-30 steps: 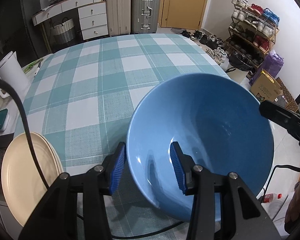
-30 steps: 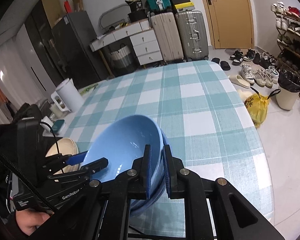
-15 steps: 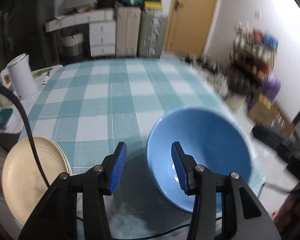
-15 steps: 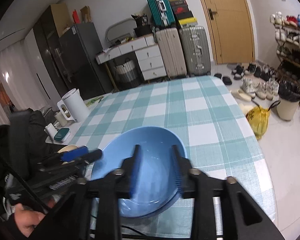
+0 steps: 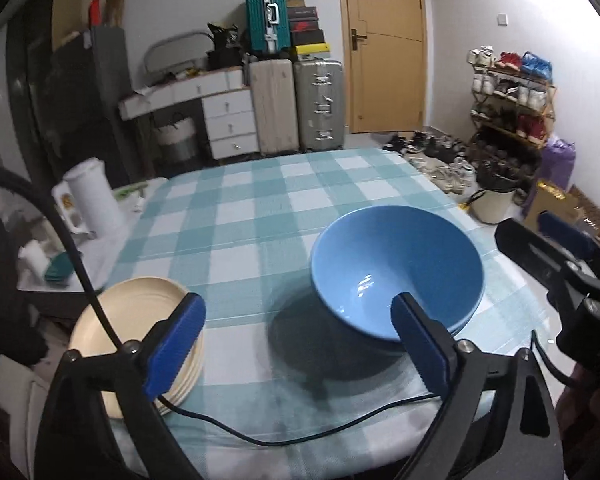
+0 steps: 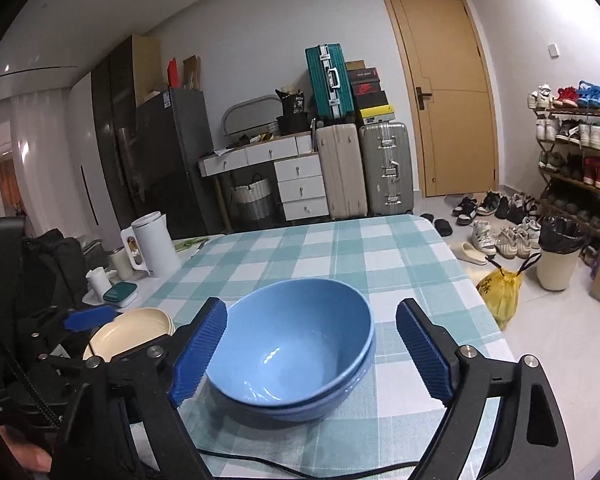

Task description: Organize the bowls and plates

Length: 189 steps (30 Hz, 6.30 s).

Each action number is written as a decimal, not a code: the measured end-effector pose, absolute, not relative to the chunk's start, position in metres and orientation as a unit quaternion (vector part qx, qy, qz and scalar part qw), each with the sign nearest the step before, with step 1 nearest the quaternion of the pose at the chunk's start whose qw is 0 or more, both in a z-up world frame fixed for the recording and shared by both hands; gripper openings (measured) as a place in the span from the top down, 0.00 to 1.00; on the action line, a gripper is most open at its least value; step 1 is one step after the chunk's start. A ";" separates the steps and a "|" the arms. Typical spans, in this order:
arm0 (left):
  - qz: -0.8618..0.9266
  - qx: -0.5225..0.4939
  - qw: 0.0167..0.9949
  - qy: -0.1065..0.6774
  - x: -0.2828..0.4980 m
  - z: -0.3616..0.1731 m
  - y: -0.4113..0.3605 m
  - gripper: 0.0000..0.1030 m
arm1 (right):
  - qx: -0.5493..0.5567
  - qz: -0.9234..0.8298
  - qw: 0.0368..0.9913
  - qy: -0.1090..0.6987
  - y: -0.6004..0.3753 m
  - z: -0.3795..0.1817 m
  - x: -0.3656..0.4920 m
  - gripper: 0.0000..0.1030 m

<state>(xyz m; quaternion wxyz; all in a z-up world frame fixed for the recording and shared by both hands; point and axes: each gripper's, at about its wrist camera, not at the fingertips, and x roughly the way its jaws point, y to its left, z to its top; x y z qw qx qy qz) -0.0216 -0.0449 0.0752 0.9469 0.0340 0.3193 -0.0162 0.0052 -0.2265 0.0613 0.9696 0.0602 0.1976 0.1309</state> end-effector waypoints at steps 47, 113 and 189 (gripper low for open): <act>-0.026 -0.150 0.984 0.097 -0.178 0.251 0.096 0.00 | 0.111 0.099 0.976 0.161 -0.245 0.101 -0.059 0.01; -0.157 -0.092 0.801 0.570 0.113 -0.021 -0.058 0.62 | 0.198 0.192 0.810 0.518 -0.245 -0.057 0.170 0.64; -0.030 -0.023 0.786 0.617 0.062 0.095 0.129 0.77 | -0.124 0.292 0.759 0.568 0.031 0.068 0.192 0.80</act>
